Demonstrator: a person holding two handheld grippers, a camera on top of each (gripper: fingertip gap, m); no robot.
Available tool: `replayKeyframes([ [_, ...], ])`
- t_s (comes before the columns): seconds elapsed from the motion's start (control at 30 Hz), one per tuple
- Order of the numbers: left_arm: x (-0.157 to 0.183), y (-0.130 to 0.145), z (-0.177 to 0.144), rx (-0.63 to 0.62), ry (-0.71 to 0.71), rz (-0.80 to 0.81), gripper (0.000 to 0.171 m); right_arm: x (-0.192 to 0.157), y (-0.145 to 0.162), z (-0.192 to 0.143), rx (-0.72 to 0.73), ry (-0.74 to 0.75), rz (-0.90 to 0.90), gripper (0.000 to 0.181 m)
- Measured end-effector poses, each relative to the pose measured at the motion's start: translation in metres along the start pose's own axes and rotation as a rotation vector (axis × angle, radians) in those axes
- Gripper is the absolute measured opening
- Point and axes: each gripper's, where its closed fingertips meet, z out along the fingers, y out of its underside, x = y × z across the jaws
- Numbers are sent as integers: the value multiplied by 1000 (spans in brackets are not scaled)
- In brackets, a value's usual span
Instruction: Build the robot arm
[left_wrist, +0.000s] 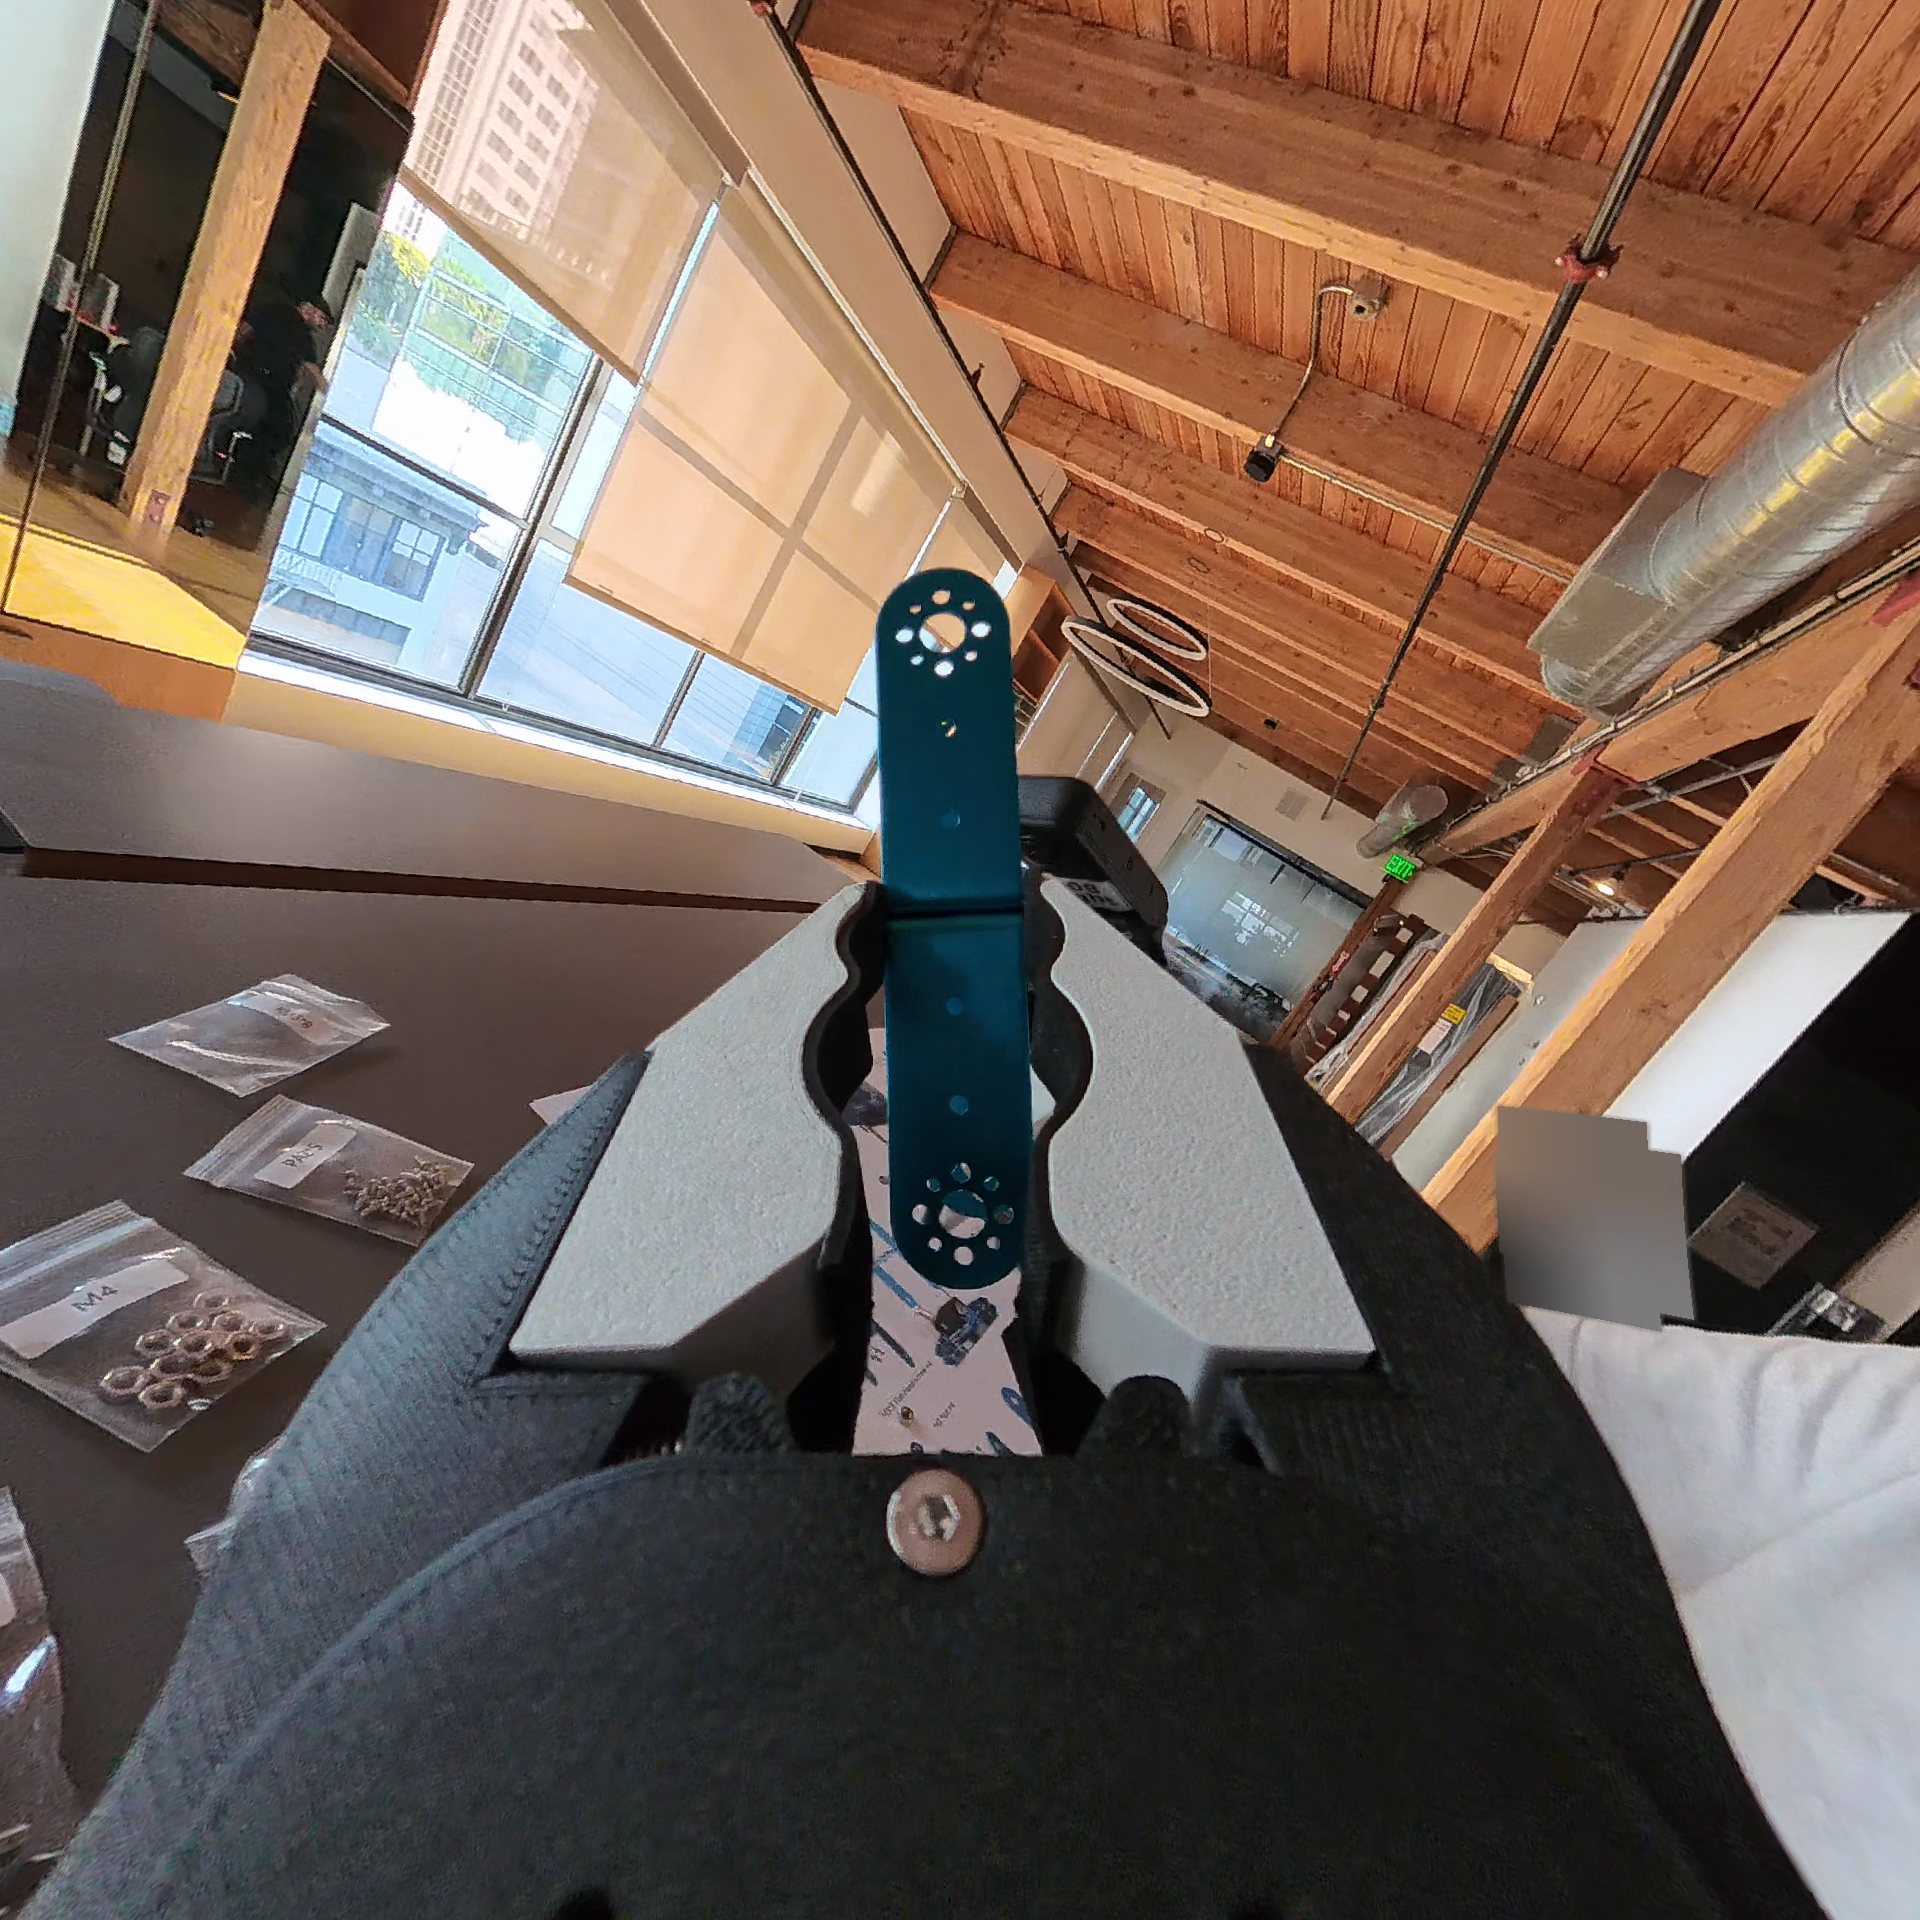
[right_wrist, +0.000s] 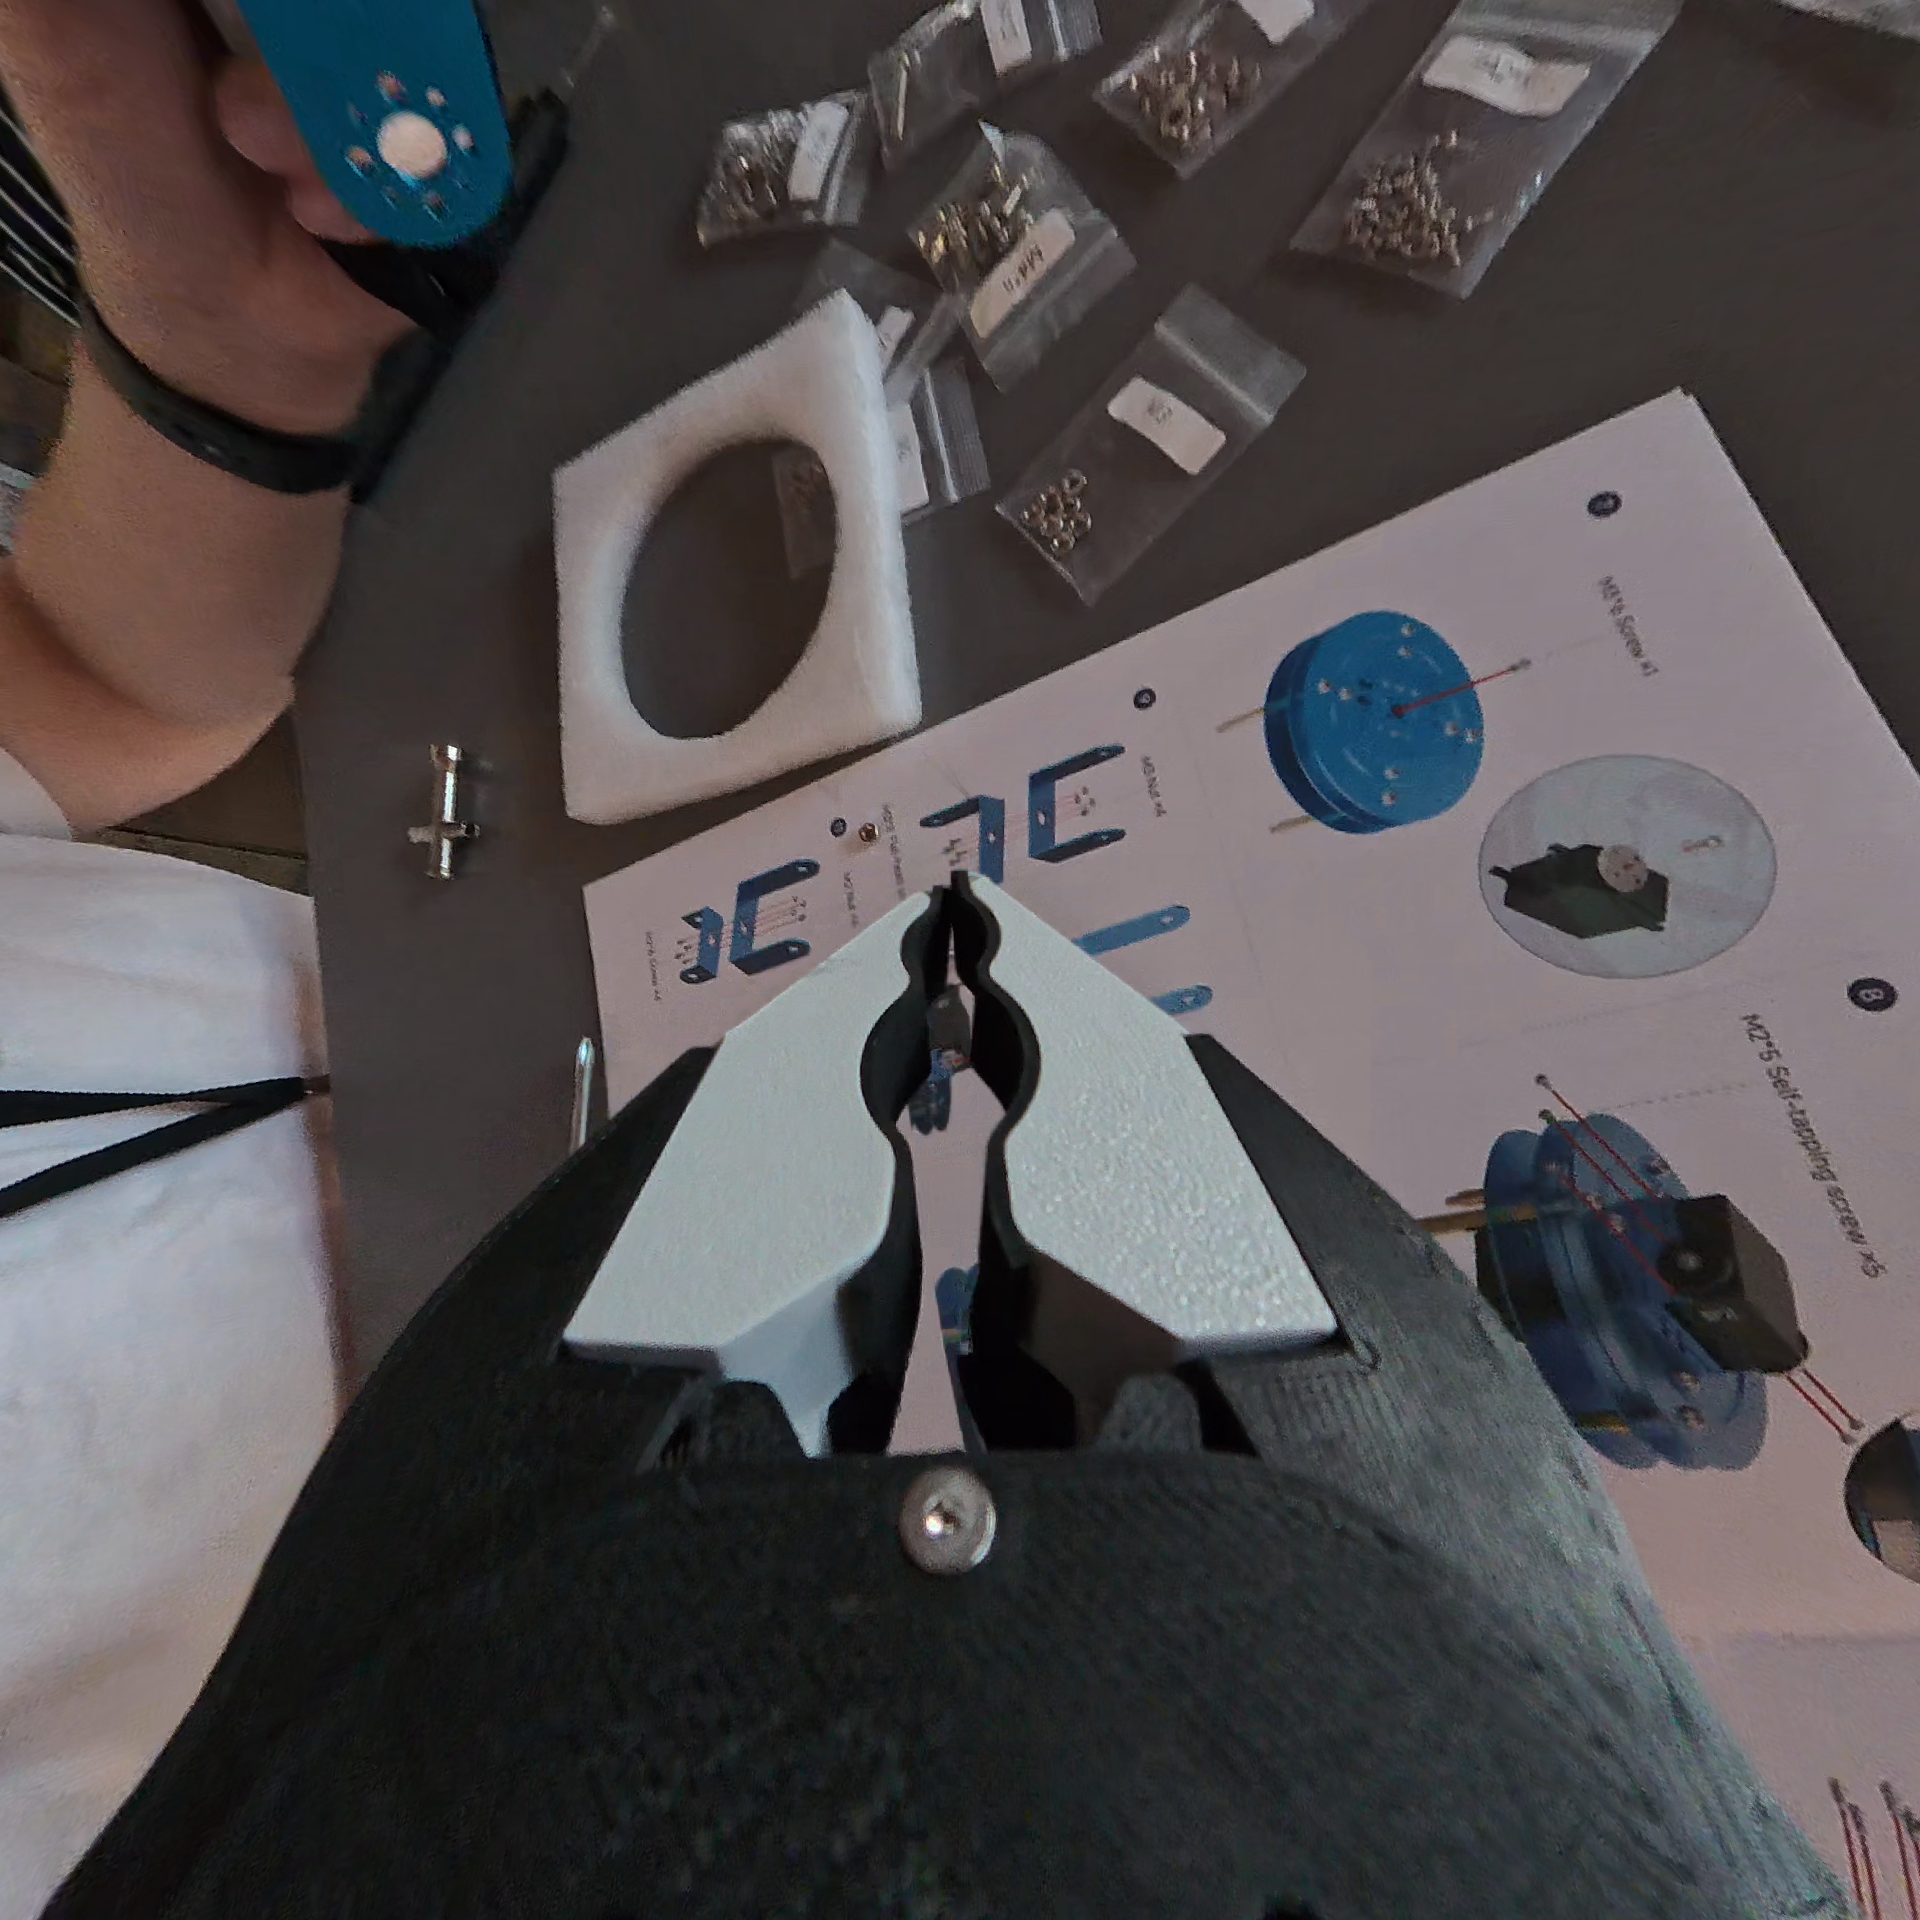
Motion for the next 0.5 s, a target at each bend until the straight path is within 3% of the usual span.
replayKeyframes([
  [0.17,2,-7,-4,14,-12,38,25,8,12,9,-94,76,-31,0],
  [0.27,2,-14,-8,35,-9,27,25,11,4,2,-54,94,-61,0],
  [0.37,6,-21,-12,55,-1,33,25,8,-11,-25,23,137,-159,1],
  [0.5,9,-25,-14,68,-4,53,25,17,-12,-68,46,308,-298,12],
])
